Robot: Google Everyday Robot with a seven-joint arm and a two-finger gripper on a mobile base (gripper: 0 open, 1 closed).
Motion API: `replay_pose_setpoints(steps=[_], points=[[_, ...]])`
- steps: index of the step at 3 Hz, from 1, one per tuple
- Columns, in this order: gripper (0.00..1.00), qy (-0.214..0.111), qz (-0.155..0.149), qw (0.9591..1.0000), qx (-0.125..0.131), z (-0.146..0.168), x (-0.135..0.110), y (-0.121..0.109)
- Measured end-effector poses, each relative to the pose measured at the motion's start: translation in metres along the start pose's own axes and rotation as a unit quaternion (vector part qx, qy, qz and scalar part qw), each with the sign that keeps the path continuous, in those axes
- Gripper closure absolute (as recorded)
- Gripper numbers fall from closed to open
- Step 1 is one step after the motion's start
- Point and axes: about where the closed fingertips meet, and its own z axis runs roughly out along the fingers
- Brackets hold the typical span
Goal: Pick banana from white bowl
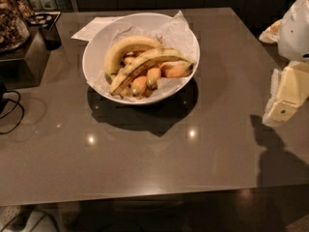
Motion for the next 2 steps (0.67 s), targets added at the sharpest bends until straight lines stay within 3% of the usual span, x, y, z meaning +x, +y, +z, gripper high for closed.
replay_pose_setpoints(steps=[1,2], points=[[0.00,0.000,0.000,1.0000,0.000,0.000,0.000,0.000],[0.00,-0.002,-0.043,0.9991,0.006,-0.006,-0.020,-0.011]])
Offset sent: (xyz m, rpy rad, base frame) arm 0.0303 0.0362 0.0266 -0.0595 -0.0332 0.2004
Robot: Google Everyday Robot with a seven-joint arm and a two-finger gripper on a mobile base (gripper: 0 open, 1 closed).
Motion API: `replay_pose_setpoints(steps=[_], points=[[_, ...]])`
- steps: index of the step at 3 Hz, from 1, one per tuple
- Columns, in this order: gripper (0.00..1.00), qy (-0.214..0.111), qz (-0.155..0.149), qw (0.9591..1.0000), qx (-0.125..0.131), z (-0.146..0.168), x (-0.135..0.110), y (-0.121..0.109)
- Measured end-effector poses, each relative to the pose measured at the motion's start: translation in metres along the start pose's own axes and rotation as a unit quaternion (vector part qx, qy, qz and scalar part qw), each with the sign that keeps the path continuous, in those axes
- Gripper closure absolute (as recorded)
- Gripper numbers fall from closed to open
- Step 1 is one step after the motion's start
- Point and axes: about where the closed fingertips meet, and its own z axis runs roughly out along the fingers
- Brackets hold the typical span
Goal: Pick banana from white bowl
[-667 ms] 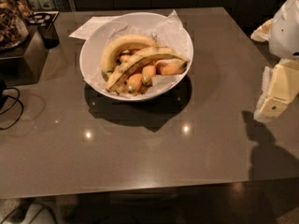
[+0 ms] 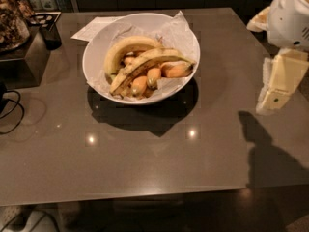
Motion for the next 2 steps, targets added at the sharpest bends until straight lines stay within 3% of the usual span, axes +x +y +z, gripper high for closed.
replay_pose_setpoints(steps=[1,2], points=[[0.00,0.000,-0.078,0.9969,-0.004,-0.0015,-0.0345,-0.0127],[0.00,-0.003,-0.082,0.9966,0.003,-0.0031,-0.0384,-0.0150]])
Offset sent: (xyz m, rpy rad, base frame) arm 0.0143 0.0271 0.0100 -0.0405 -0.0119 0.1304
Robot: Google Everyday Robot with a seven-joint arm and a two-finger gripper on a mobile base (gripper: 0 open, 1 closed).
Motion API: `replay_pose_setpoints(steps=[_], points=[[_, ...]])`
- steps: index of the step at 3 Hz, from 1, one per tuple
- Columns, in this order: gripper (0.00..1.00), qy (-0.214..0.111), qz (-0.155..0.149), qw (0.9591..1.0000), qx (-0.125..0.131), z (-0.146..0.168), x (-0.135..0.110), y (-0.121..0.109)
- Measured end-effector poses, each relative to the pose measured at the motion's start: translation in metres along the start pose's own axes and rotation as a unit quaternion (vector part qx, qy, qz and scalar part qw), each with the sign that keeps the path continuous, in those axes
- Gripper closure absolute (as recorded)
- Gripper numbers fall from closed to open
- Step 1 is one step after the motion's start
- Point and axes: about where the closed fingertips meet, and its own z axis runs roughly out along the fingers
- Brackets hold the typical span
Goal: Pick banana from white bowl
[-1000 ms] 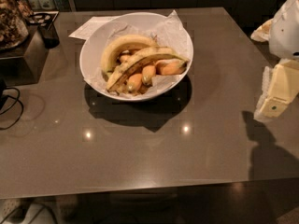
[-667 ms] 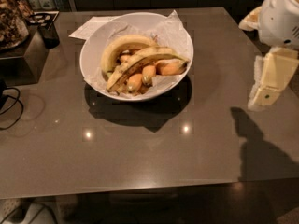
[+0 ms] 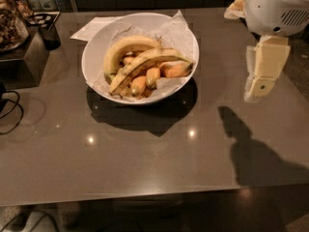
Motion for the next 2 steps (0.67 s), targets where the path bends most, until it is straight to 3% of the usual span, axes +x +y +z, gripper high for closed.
replay_pose_setpoints(steps=[1,2], points=[[0.00,-0.004,0.004,1.0000,-0.003,0.003,0.003,-0.002],[0.00,-0.004,-0.034,0.9994,-0.001,0.010,-0.023,-0.022]])
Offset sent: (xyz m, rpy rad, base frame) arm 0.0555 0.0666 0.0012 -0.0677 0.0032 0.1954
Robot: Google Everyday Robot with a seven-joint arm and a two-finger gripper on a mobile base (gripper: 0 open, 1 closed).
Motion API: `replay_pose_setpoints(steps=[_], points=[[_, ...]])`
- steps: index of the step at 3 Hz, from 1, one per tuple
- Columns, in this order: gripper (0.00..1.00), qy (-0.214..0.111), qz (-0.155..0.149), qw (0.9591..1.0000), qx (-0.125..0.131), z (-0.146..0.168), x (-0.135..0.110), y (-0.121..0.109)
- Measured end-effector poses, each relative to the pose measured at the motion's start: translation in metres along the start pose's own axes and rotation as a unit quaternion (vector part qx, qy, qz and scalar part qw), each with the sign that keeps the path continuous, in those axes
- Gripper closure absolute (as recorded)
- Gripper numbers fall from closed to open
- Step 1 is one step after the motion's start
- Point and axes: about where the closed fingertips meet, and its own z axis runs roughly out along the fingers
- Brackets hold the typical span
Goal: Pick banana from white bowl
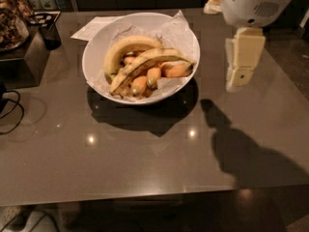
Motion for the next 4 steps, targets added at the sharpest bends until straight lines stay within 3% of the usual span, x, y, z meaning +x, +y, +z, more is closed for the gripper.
replay_pose_setpoints(steps=[2,3,4], points=[[0.00,-0.001,-0.092,0.9957,-0.013,0.027,-0.058,-0.048],[0.10,-0.007,-0.107,0.9938,-0.028,0.044,-0.072,-0.057],[0.14,-0.011,-0.111,0.9930,-0.038,0.056,-0.078,-0.063]])
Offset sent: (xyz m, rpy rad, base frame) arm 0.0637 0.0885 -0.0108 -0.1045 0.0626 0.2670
